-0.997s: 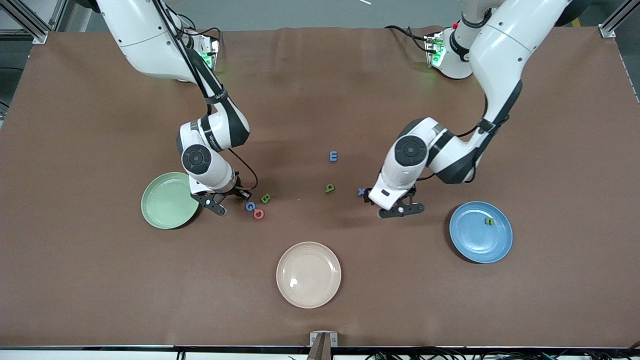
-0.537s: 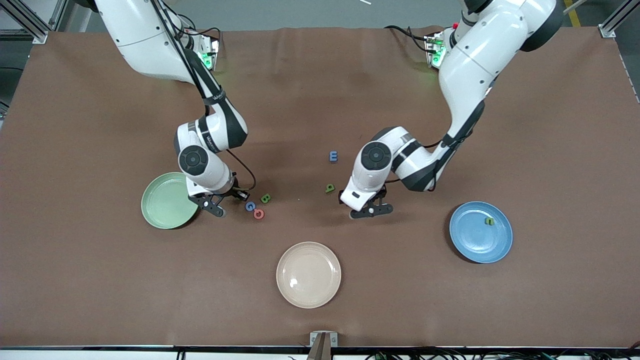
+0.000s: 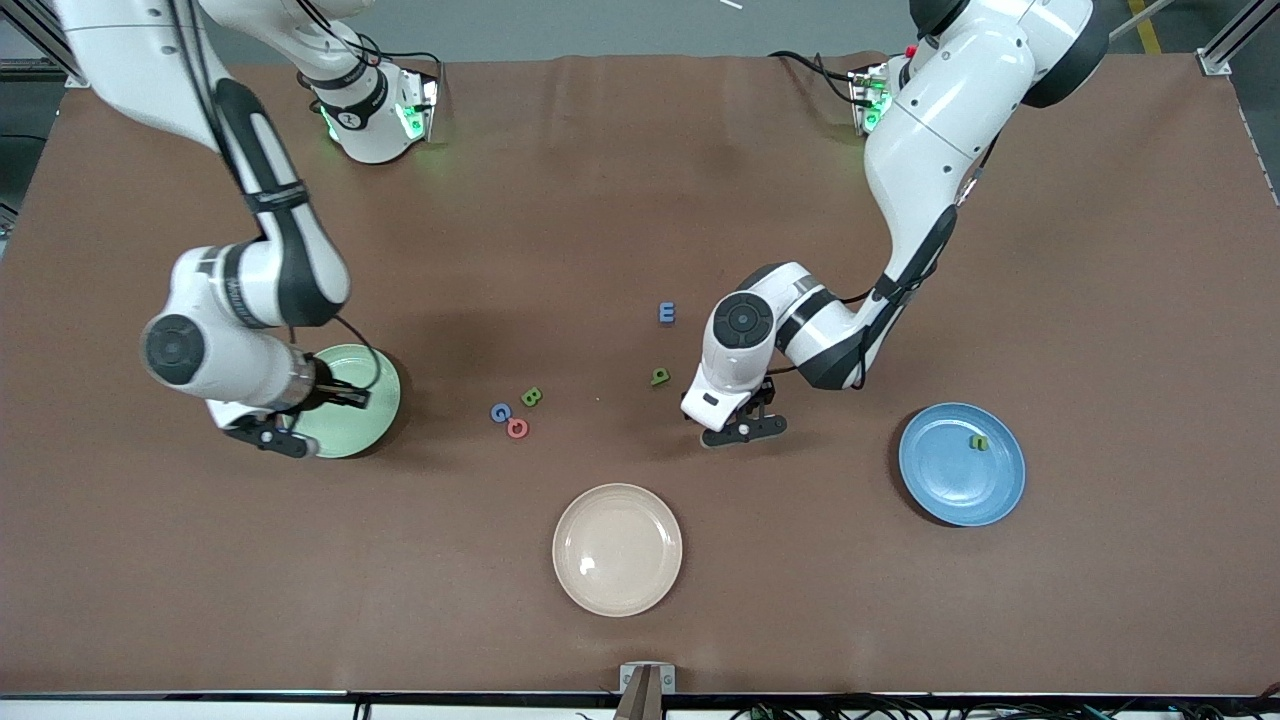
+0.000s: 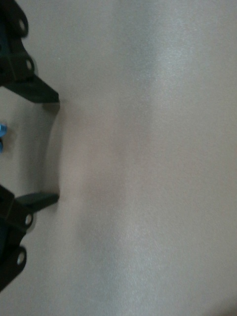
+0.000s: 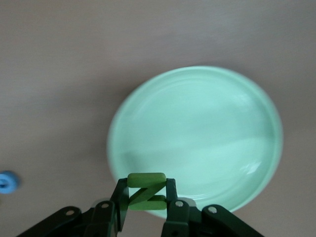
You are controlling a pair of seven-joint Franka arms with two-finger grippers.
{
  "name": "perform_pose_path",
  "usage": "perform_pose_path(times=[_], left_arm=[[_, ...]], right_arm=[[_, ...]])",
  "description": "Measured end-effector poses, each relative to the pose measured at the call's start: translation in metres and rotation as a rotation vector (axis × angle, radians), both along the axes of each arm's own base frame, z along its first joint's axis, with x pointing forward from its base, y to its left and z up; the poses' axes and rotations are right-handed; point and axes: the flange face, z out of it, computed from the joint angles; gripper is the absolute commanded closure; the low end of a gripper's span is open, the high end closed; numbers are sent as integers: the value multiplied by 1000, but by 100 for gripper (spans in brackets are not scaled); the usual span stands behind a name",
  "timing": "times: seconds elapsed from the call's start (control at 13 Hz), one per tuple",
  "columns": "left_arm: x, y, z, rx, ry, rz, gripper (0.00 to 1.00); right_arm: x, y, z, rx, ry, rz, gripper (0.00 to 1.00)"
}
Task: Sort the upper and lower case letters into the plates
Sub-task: 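Carry the N to the green plate while the left gripper reaches the x, then grasp the blue x with the left gripper while the right gripper releases the N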
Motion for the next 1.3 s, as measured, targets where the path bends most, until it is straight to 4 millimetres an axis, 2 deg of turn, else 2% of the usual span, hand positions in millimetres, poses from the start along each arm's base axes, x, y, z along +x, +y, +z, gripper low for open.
perform_pose_path(times=[0.08,0.23,0.46,0.69,0.77,0.84,0.92,1.0,1.3], left_arm=[[-3,-3,2,-4,1,10,32],[-16,-10,7,-6,12,19,32],[-40,-6,22,-11,36,12,41],[-46,11,31,-41,51,22,42],[-45,14,30,-60,42,25,42],[-45,15,29,-81,31,25,42],[-46,13,27,-99,22,21,42],[-47,12,26,-105,13,11,42],[-48,13,19,-81,-10,-34,48]], right_arm=[[-6,-20,-10,6,14,13,99],[-24,-33,-36,6,21,20,99],[-52,-25,-71,2,31,33,97],[-61,-23,-79,2,47,36,89],[-61,-23,-79,2,47,36,83],[-61,-23,-79,2,47,36,56],[-61,-23,-79,2,46,35,16],[-60,-23,-79,1,42,35,0],[-48,-17,-67,5,32,40,0]])
